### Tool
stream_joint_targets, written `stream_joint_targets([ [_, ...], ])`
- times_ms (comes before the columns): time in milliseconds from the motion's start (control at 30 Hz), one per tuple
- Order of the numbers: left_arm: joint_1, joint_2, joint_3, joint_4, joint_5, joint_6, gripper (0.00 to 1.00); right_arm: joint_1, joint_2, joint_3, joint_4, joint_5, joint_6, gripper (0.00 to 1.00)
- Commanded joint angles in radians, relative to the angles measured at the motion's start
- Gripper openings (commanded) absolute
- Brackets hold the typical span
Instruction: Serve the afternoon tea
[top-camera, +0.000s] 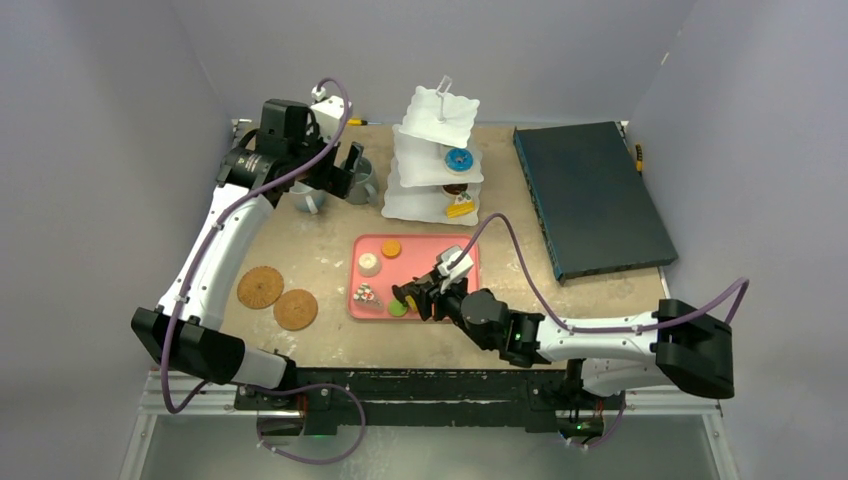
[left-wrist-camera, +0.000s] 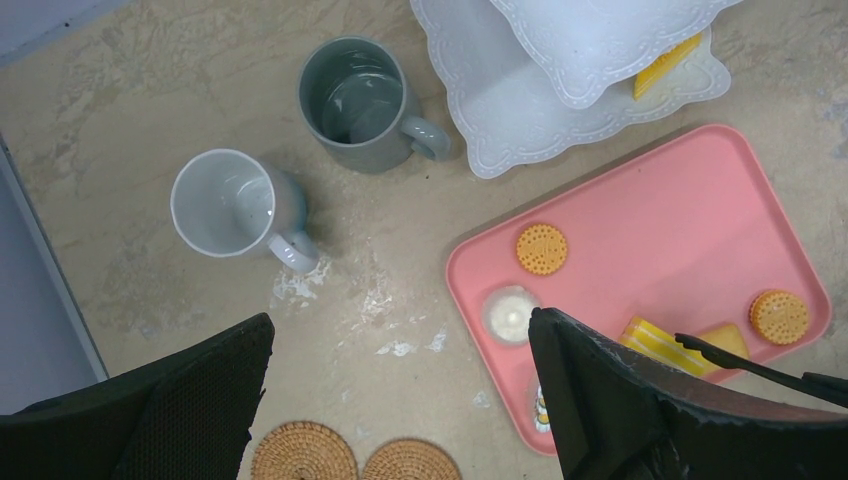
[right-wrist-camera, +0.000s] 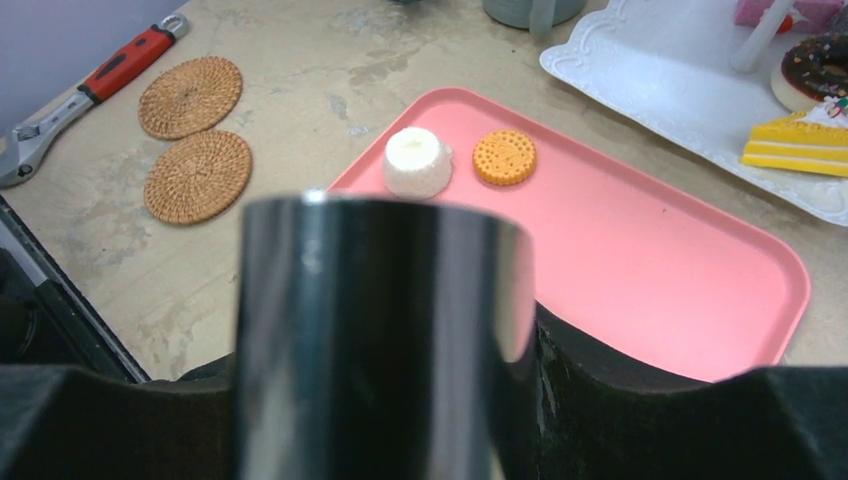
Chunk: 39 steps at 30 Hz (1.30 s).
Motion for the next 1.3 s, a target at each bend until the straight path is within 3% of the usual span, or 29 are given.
stream_joint_targets([
  [0,0.001,-0.025,-0.003,0.029,-0.017,0.007,0.99,0.008,0.011,-0.004,0.028,0.037,0.036,0.56],
  [467,0.001,-0.023,-0.009,0.052,-0.033,0.016,0.99,0.008,0.063,-0.032,0.042,0.059,0.064,0.49],
  [633,0.001,-0.021,-0.008,0.060,-0.034,0.016,0.99,0.008,0.061,-0.017,0.011,0.097,0.052,0.57],
  [867,0.001,-0.018,0.007,0.065,-0.034,0.015,0.99,0.008,0.022,-0.011,0.007,0.102,0.032,0.56],
  [1267,0.003,-0.022,0.016,0.071,-0.052,0.014,0.99,0.006,0.021,-0.008,0.038,0.132,-0.007,0.37],
])
